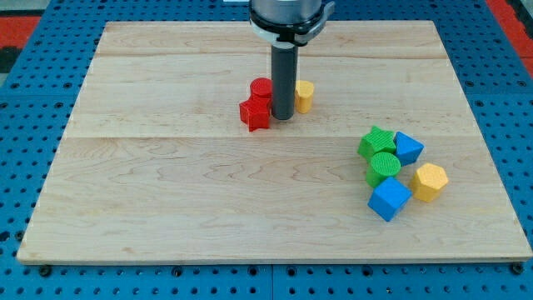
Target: Move your arm closer to the red star
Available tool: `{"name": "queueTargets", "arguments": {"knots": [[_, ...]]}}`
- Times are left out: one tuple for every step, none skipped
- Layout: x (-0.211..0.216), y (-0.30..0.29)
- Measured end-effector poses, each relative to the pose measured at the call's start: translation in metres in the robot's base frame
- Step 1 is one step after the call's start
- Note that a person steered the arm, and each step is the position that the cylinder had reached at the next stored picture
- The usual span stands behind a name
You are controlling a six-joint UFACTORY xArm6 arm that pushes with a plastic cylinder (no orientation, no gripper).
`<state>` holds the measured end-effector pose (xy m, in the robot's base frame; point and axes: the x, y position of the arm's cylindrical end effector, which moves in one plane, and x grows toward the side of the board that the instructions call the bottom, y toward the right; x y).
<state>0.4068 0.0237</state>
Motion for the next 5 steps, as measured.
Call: {"name": "queueTargets", "arguments": {"knots": [[0.037,0.000],[0.059,-0.019],[0.051,-0.094],[0.027,-0.119],[-0.003,-0.118]]}}
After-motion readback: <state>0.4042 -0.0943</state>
